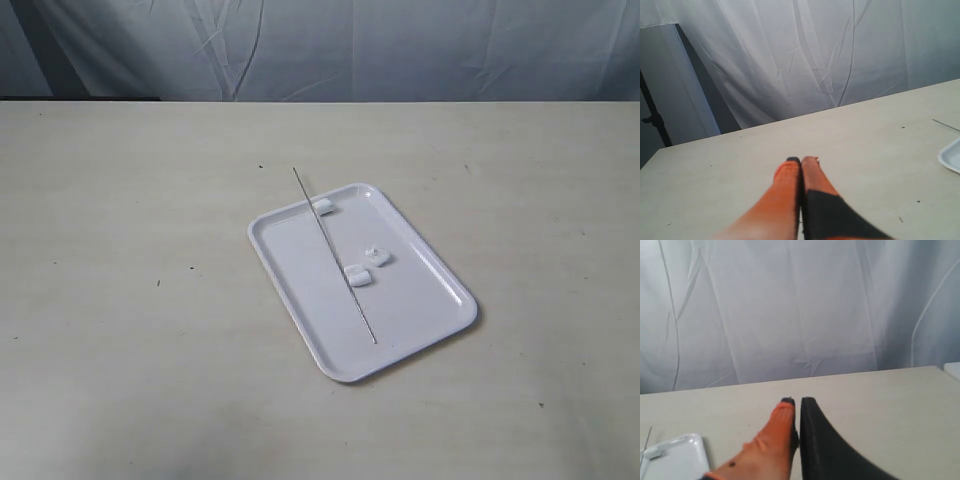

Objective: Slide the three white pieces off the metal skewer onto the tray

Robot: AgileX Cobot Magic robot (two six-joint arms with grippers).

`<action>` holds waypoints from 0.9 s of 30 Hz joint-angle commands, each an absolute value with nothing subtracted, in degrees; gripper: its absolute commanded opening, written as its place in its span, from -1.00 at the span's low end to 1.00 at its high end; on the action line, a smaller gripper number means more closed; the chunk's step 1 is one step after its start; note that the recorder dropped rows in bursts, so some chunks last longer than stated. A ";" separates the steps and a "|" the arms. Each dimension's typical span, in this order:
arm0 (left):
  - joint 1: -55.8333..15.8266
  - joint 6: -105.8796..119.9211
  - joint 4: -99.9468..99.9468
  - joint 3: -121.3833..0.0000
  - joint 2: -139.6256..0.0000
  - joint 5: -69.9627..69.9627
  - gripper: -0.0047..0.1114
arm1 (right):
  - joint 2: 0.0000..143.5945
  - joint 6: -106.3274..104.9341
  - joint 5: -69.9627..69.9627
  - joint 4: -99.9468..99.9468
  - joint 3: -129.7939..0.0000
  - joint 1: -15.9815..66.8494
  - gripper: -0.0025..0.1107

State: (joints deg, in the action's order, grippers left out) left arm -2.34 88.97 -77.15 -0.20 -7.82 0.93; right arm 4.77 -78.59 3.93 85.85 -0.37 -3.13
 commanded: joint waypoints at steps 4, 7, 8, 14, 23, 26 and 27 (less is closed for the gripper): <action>-2.20 88.57 -77.07 0.00 -7.36 1.29 -0.92 | 5.62 -78.66 7.22 85.72 0.00 -3.45 -0.86; -2.20 88.57 -77.07 0.00 -7.36 1.29 -0.92 | 5.62 -78.66 7.22 85.72 0.00 -3.45 -0.86; -2.20 88.57 -77.07 0.00 -7.36 1.29 -0.92 | 4.94 -78.66 7.22 86.23 0.00 -3.45 -0.86; -2.20 88.57 -77.07 0.00 -7.36 1.29 -0.92 | 0.00 -81.03 4.15 99.95 0.00 -3.45 -0.86; -2.20 88.57 -77.07 0.00 -7.36 1.35 -0.92 | 0.00 -101.93 0.00 99.95 0.00 -3.34 -0.86; -2.20 88.57 -77.07 0.00 -7.36 1.35 -0.92 | 0.00 -99.78 0.62 99.95 0.00 -3.34 -0.86; -2.20 88.57 -77.07 0.00 -7.36 1.35 -0.92 | 0.00 -95.97 0.59 99.95 0.00 -3.34 -0.86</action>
